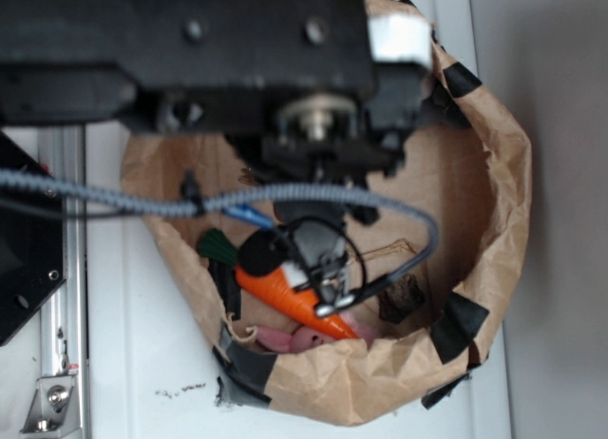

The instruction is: Grab the silver keys.

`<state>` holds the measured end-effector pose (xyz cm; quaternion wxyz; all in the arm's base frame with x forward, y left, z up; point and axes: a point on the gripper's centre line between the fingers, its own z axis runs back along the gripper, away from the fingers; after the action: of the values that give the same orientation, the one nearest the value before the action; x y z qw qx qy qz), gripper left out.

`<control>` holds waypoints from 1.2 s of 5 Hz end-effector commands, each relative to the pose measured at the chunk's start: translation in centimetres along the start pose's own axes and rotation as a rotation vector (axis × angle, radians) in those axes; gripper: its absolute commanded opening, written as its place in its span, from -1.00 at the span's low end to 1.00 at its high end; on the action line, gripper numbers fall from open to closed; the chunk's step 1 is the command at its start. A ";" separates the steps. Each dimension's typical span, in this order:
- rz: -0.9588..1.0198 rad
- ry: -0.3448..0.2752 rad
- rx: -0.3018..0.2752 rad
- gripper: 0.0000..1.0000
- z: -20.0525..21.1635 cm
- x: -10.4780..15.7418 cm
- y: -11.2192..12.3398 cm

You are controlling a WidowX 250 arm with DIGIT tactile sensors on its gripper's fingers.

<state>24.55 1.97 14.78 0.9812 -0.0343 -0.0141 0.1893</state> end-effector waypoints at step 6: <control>-0.028 -0.109 -0.053 1.00 -2.6 1.8 1.5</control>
<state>25.39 2.94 11.22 0.9835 -0.0500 -0.0531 0.1656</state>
